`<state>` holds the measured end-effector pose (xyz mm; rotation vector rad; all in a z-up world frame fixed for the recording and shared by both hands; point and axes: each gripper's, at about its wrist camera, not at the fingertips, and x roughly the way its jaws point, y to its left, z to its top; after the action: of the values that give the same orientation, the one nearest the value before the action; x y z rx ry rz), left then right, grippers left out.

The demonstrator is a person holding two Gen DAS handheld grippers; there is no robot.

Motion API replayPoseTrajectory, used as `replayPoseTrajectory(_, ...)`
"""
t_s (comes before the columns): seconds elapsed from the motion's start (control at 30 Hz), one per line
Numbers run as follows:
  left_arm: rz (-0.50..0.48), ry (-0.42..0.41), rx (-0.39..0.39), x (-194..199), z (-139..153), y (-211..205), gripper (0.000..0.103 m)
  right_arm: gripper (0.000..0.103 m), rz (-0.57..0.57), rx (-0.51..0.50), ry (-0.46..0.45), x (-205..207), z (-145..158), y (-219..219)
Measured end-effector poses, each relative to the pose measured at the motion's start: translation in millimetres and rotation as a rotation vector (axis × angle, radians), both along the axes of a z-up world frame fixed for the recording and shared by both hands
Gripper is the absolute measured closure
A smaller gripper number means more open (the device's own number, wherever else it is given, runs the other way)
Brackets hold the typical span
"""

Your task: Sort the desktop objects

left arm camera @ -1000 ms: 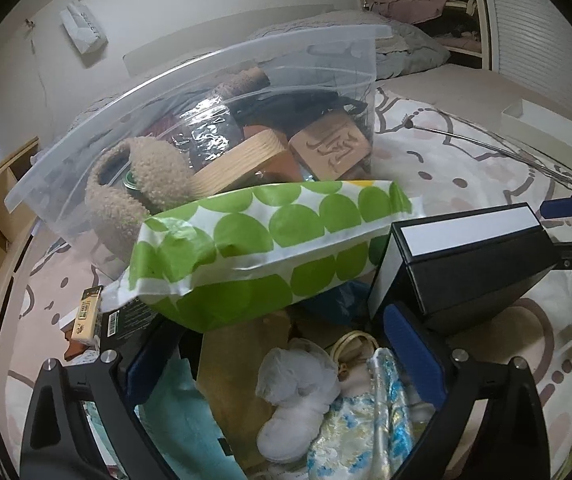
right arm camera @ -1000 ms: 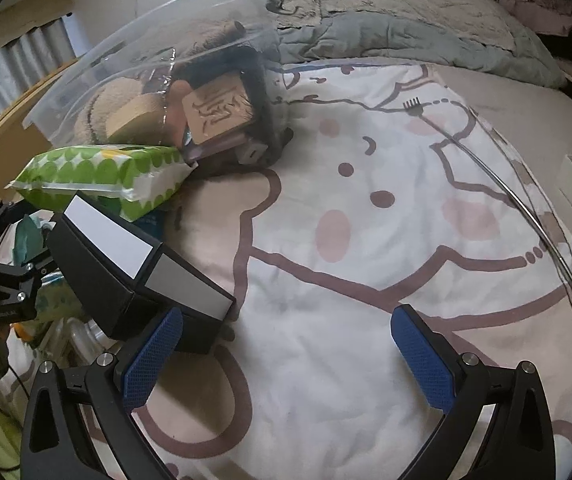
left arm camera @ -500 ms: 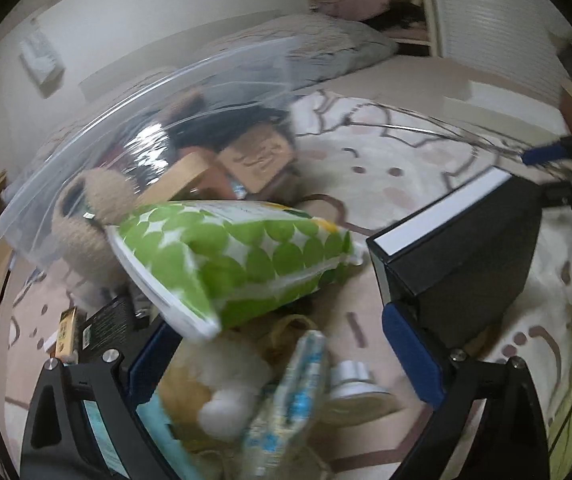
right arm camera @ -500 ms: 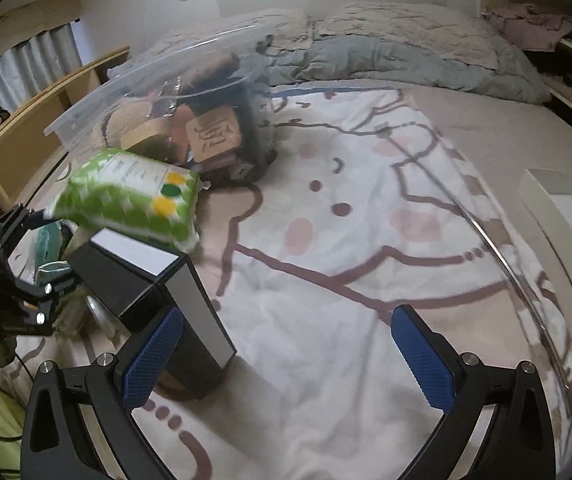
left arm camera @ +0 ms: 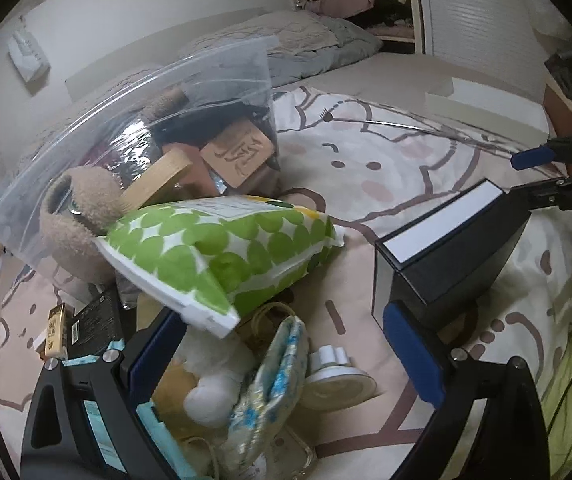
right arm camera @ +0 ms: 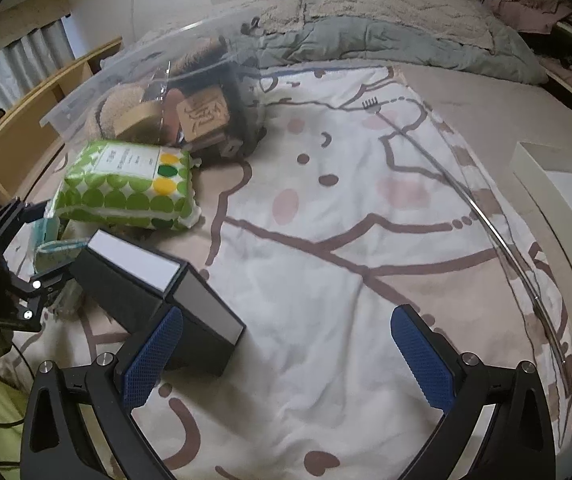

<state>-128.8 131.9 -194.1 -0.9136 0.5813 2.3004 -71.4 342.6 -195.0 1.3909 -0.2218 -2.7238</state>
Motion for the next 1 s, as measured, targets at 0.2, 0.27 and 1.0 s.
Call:
replayPoseTrajectory(0.2, -0.046, -0.043, 0.022, 5, 3, -6, 0.004, 0.0, -0.076, -0.015, 0.017, -8, -2, 13)
replayPoseTrajectory(0.27, -0.082, -0.052, 0.013, 11, 1, -5, 0.003, 0.0, -0.116, -0.036, 0.003, -13, -8, 20)
replayPoseTrajectory(1.0, -0.09, -0.111, -0.048, -1, -25, 9, 0.003, 0.0, -0.137, -0.244, -0.111, -43, -50, 29)
